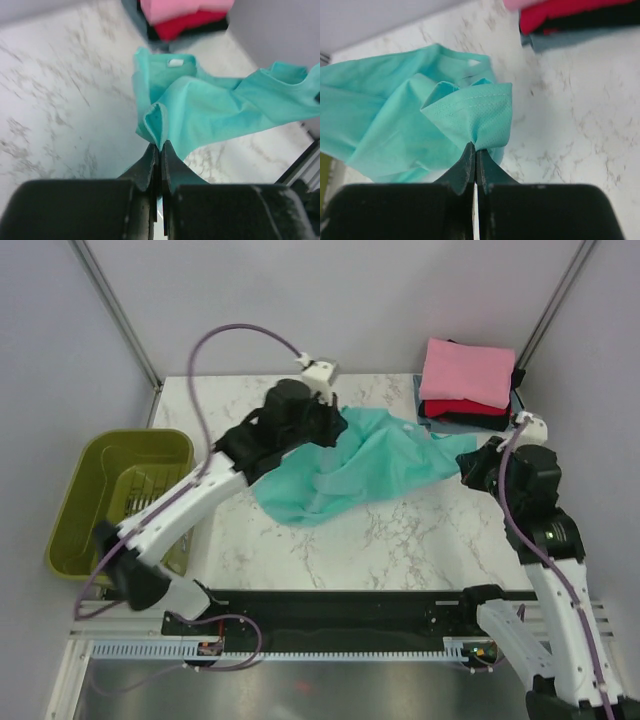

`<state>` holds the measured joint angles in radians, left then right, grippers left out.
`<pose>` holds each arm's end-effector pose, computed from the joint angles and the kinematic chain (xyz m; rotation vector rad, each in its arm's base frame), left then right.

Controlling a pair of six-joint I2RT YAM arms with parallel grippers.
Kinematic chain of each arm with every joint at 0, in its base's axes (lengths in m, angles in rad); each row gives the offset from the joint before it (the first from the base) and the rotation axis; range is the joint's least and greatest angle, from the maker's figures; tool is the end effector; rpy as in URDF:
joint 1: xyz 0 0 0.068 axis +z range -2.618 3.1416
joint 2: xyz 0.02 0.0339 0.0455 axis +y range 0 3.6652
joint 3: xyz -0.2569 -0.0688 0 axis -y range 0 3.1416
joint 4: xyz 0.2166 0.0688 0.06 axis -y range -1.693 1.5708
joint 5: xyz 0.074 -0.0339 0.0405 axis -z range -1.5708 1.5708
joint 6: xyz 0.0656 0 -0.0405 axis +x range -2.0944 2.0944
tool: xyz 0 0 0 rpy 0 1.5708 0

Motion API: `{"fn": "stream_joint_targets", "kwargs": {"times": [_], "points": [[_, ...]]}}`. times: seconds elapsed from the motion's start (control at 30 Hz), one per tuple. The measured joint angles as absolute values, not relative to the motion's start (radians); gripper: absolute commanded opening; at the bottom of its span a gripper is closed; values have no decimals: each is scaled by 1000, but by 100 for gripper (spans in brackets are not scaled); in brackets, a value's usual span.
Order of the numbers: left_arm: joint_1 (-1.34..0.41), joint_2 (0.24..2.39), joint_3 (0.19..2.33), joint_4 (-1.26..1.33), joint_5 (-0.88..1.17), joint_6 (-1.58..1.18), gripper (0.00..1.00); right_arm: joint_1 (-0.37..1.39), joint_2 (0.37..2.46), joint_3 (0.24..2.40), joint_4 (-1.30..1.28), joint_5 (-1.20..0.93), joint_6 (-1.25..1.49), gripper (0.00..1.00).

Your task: Fold and stack the t-shirts

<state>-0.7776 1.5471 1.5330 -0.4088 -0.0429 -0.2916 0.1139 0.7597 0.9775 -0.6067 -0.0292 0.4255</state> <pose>0.2575 -0.2496 0.3700 0.4660 1.9983 -0.6380 0.1601 0.0202 0.3429 0.2879 1.9581 0.3816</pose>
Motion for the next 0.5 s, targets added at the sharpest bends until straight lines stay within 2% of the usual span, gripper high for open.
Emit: {"fn": "stream_joint_targets", "kwargs": {"times": [0.13,0.27,0.3,0.37,0.4,0.47,0.5], "points": [[-781,1216,1507,-418,-113,-281,11,114,622,1092,-609,-28,426,0],[-781,1044,1470,-447,-157,-276,19,114,533,1208,-618,-30,428,0],[-781,1025,1452,-451,-163,-276,27,114,524,1228,-621,-32,430,0],[-781,1003,1383,-477,-179,-278,37,114,515,1244,-630,-39,436,0],[-781,1002,1346,-489,-183,-279,46,114,512,1244,-644,-46,440,0],[-781,1010,1252,-520,-191,-292,47,114,511,1241,-677,-49,445,0],[-781,1024,1208,-537,-193,-299,42,114,509,1233,-691,-49,448,0]]}}
